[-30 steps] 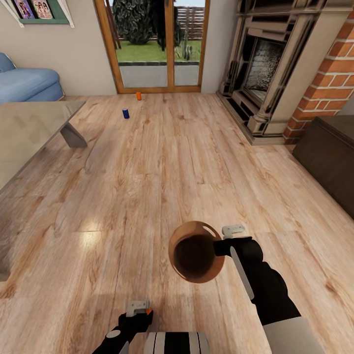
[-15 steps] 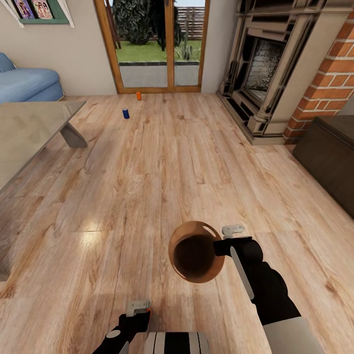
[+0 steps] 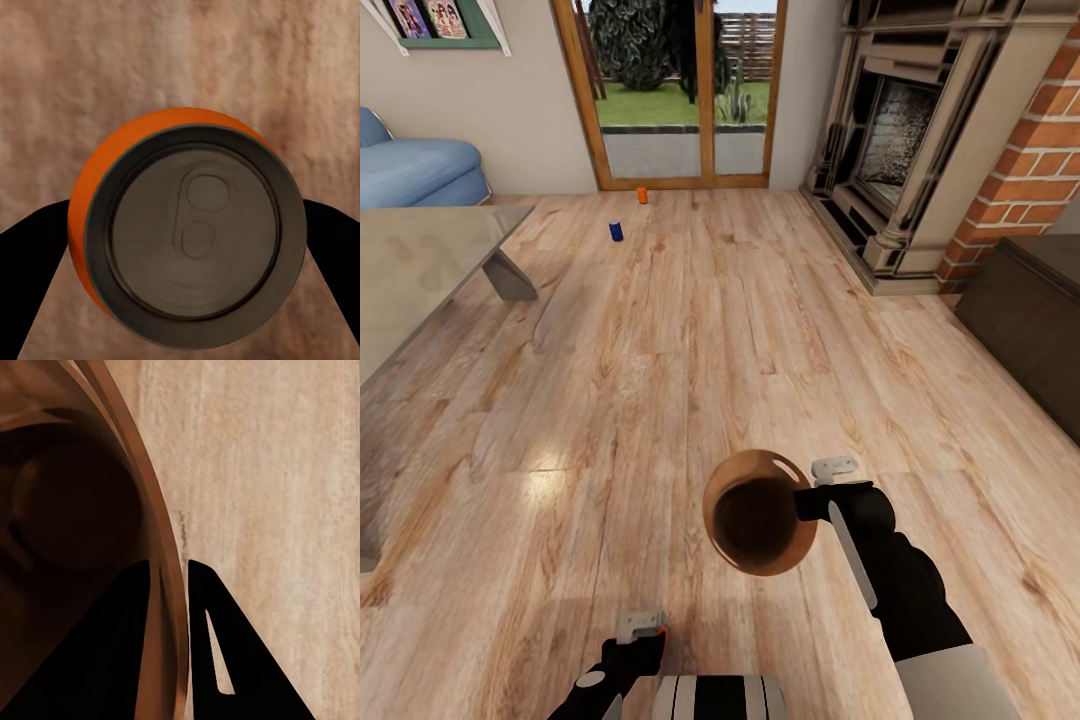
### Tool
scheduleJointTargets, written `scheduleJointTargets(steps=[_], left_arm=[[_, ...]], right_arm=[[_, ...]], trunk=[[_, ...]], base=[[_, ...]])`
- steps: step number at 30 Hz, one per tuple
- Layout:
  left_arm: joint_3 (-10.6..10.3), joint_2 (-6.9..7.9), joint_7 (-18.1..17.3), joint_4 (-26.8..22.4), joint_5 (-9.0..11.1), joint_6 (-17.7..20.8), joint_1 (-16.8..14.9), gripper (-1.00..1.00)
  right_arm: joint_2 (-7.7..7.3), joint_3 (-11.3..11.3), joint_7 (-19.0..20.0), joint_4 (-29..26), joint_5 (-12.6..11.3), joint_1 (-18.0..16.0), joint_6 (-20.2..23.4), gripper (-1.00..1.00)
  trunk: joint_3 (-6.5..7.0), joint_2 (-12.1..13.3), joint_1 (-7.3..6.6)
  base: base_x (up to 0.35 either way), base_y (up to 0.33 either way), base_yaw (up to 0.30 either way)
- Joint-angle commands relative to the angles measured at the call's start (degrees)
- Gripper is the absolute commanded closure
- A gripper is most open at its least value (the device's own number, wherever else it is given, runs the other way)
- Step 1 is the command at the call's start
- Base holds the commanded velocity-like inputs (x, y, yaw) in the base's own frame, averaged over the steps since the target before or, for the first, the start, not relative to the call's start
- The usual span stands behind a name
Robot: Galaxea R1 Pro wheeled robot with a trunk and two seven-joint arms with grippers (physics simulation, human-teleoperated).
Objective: Put the three can of soda from the living room inside the tash can in the kitchen.
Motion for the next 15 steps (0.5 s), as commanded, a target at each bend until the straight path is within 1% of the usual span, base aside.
scheduleJointTargets(steps=[1, 15], left_arm=[[0.01, 0.00, 0.02, 0.01, -0.07, 0.00, 0.01, 1.00], [0.05, 0.00, 0.04, -0.01, -0.04, 0.00, 0.04, 1.00]], right_arm=[[0.02, 0.02, 0.28, -0.02, -1.03, -0.01, 0.00, 1.00], [0.08, 0.03, 0.24, 0.05, -1.03, -0.01, 0.00, 1.00]], trunk=[[0.00, 0.00, 0.00], [0.00, 0.00, 0.00]], base=[[0.000, 0.000, 0.000], [0.000, 0.000, 0.000]])
